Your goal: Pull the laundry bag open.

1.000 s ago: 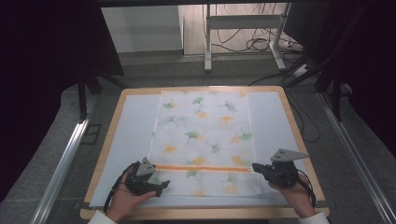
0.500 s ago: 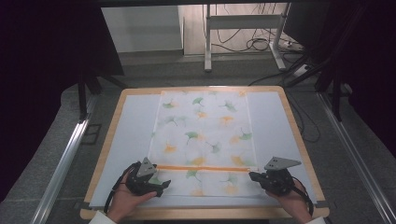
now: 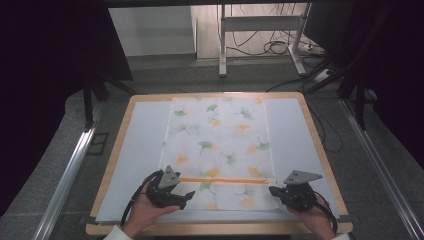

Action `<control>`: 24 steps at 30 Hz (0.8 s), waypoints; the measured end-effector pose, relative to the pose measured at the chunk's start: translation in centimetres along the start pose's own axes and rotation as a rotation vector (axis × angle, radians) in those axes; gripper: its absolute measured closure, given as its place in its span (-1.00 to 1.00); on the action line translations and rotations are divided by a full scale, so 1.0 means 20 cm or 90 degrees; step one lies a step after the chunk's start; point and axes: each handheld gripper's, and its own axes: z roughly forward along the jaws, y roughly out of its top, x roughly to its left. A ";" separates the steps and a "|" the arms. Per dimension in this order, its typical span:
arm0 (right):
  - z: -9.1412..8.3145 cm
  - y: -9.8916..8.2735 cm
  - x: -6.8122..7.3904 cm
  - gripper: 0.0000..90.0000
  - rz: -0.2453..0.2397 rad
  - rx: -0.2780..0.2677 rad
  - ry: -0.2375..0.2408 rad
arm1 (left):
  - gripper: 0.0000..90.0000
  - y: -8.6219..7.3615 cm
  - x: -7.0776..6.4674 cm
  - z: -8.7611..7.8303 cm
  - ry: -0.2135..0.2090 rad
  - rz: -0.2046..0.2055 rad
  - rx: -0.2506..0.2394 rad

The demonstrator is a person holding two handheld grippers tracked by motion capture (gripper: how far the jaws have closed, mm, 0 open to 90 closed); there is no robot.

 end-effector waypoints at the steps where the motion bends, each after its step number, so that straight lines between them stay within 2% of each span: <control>1: -0.01 -0.01 0.00 0.98 0.001 0.001 -0.003 | -0.54 0.03 -0.02 0.02 -0.008 0.004 -0.008; 7: -0.02 -0.02 0.02 0.98 0.000 0.009 -0.018 | -0.52 0.10 -0.07 0.06 -0.023 0.021 -0.022; 9: -0.02 -0.03 0.02 0.98 0.003 0.010 -0.018 | -0.44 0.13 -0.09 0.08 -0.034 0.030 -0.018; 14: -0.01 -0.04 0.03 0.98 0.006 0.017 -0.018 | -0.44 0.24 -0.15 0.17 -0.062 0.053 -0.017; 19: -0.01 -0.04 0.04 0.98 -0.002 0.019 -0.017 | -0.45 0.28 -0.17 0.22 -0.070 0.058 -0.014; 22: -0.01 -0.05 0.04 0.98 -0.002 0.018 -0.016 | -0.45 0.31 -0.18 0.24 -0.081 0.051 -0.015; 24: -0.01 -0.05 0.04 0.98 0.000 0.019 -0.015 | -0.37 0.32 -0.18 0.25 -0.090 0.054 -0.006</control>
